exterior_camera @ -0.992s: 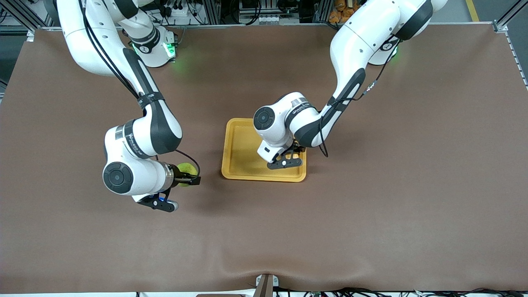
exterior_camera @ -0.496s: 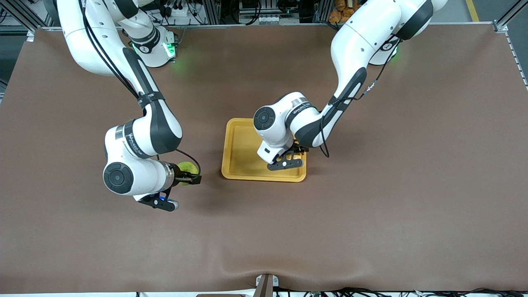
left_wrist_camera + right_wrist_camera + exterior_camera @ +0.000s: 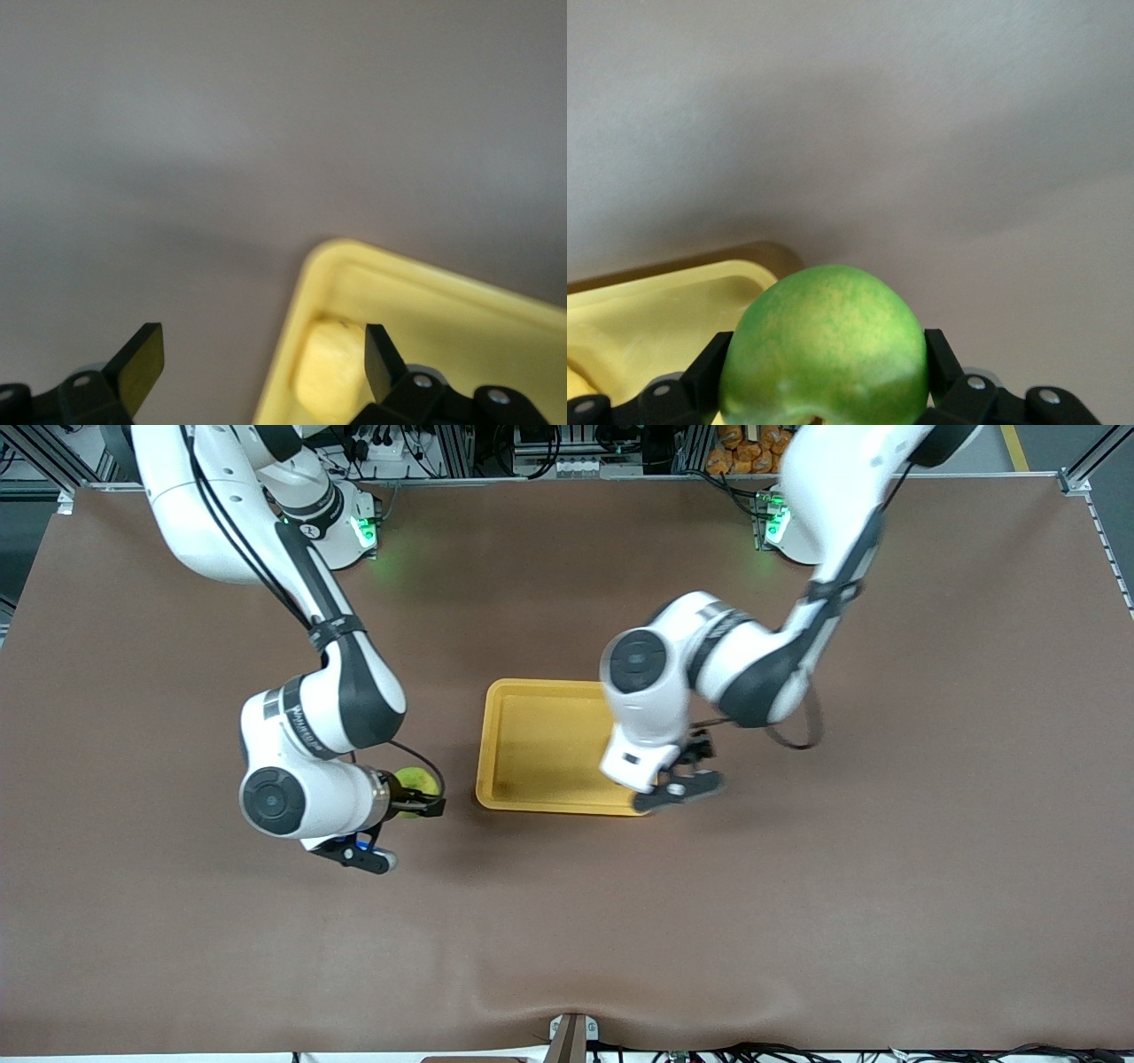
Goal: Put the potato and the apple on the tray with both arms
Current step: 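Open the left gripper to release the potato onto the tray, then withdraw the left gripper while the right gripper carries the apple over the tray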
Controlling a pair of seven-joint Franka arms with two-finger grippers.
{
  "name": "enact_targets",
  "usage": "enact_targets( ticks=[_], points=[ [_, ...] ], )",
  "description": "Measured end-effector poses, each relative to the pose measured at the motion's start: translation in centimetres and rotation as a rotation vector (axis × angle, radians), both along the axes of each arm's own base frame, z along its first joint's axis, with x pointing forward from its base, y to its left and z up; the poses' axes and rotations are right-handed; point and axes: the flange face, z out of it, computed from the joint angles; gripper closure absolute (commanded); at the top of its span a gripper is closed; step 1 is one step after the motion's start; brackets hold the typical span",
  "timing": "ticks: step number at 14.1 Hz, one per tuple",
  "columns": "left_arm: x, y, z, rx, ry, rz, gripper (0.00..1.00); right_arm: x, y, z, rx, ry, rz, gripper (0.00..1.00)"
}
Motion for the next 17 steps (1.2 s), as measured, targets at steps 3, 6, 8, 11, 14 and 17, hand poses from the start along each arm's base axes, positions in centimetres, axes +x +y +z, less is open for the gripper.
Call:
enact_targets(
  ticks=[3, 6, 8, 11, 14, 17],
  points=[
    [2.6, 6.1, 3.3, -0.026, 0.027, 0.007, 0.0, -1.9, 4.1, 0.0, -0.009, 0.003, 0.036, 1.0],
    [4.7, 12.7, 5.0, -0.044, 0.08, -0.021, 0.0, -3.6, 7.4, -0.4, -0.013, 0.006, 0.081, 1.0],
    [5.7, 17.5, 5.9, -0.046, 0.121, -0.039, 0.0, -4.5, 8.9, -0.7, -0.019, 0.007, 0.084, 1.0],
    [5.8, 23.7, 7.4, -0.103, 0.172, -0.062, 0.0, -5.8, 10.7, -2.1, -0.028, 0.007, 0.088, 1.0],
    [3.8, 25.7, 9.1, -0.124, 0.185, -0.059, 0.0, -6.9, 11.1, -5.2, -0.032, -0.005, 0.085, 1.0],
    [2.6, 27.4, 11.5, -0.115, 0.174, -0.096, 0.0, -8.0, 11.6, -7.0, -0.037, -0.007, 0.091, 1.0]
  ],
)
